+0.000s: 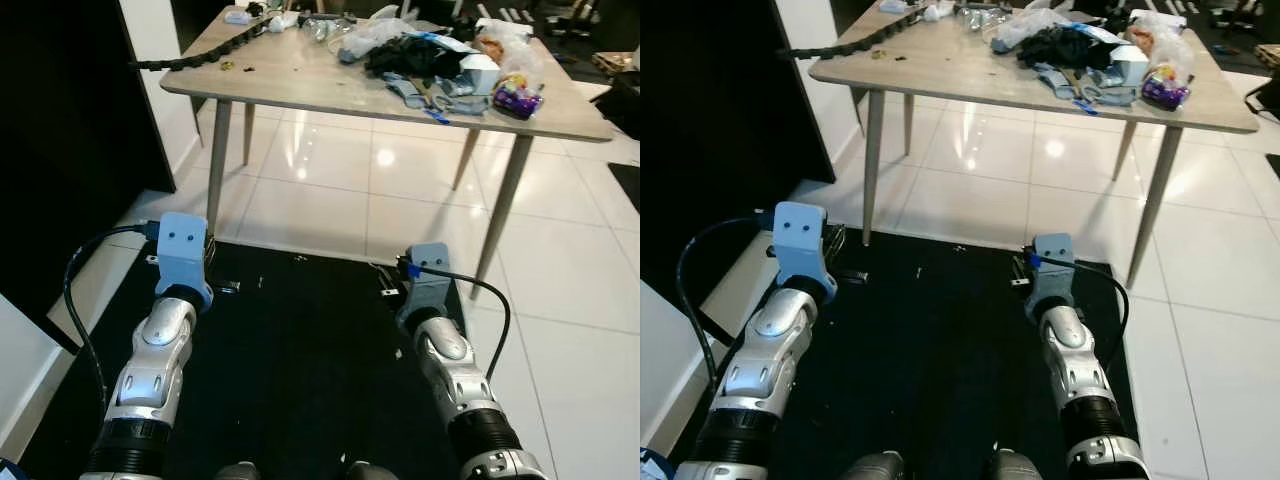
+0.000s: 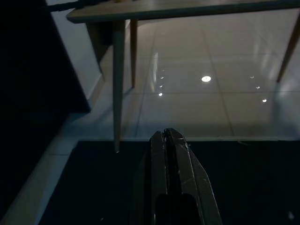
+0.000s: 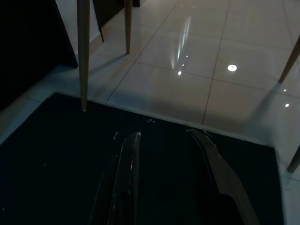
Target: Picking trash to rubbish bin
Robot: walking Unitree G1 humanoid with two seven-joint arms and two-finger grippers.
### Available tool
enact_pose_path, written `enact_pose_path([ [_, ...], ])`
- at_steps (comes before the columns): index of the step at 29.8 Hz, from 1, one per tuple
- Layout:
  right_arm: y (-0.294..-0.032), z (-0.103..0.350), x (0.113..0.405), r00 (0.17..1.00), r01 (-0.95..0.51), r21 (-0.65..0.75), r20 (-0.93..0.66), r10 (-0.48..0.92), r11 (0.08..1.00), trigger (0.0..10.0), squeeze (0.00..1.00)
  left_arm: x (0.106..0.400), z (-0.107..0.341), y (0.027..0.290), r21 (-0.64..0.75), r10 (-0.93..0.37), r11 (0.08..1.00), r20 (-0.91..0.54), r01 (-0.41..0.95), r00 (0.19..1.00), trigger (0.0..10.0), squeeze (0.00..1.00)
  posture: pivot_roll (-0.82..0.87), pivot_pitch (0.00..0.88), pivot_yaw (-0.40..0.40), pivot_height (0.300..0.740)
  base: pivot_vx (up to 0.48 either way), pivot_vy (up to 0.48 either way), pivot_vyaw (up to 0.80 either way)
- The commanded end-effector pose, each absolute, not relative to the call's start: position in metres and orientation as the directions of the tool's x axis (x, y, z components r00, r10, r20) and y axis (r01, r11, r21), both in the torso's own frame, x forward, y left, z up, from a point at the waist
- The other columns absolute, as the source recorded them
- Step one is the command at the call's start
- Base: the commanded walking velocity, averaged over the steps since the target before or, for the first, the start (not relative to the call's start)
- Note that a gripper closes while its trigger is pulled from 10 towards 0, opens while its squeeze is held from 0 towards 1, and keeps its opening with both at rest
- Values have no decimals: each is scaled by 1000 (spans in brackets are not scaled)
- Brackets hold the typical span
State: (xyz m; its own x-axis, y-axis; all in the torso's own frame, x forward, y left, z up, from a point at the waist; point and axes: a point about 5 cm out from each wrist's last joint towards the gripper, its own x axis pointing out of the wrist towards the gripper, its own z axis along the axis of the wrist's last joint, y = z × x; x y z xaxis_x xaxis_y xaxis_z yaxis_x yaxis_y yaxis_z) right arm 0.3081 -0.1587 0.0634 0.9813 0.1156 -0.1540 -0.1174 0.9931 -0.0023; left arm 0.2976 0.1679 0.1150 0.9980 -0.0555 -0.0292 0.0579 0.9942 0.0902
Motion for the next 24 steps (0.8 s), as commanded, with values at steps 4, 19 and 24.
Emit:
enact_pose_path([
  [4,-163,60,307,980,-105,0,-171,103,995,10000,0,296,110,167,88,-58,994,-48,62,997,10000,0,57,20,-12,740,274,0,0],
  [19,-162,61,305,980,-99,-5,-176,96,995,10000,0,296,110,166,86,-58,994,-50,62,997,10000,0,53,29,-10,740,276,0,-150],
  [24,-162,61,304,980,-99,-8,-177,96,995,10000,0,296,110,165,84,-57,995,-51,62,997,10000,0,51,34,-13,740,275,0,0],
])
